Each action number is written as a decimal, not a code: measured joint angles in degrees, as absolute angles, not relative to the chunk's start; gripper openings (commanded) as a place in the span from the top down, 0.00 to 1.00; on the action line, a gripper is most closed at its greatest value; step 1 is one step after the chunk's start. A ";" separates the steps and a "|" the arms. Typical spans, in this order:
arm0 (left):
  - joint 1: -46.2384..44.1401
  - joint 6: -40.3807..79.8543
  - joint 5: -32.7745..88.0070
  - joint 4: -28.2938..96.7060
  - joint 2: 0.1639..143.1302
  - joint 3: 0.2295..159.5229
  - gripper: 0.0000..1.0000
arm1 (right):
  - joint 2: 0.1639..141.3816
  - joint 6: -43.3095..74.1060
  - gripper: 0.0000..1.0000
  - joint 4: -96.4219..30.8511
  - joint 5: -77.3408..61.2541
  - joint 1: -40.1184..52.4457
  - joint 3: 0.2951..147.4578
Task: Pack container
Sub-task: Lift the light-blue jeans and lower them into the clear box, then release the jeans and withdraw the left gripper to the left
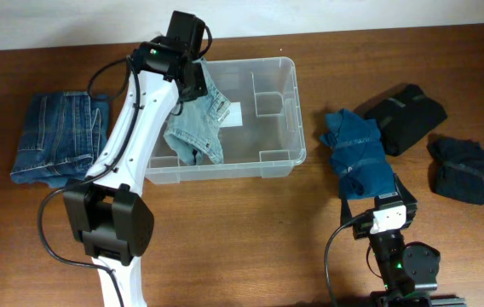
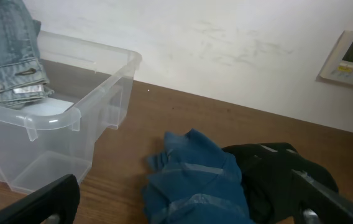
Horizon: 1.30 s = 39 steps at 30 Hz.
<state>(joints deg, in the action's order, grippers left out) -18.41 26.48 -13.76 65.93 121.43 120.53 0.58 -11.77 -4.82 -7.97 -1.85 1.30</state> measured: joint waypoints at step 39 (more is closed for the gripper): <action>-18.41 23.73 0.49 59.70 121.75 119.50 0.99 | 0.58 -11.75 0.02 -4.82 -7.97 -1.85 1.30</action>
<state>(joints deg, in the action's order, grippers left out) -18.41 23.73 0.49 59.70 121.75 119.50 0.58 -11.75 -4.82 -7.97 -1.85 1.30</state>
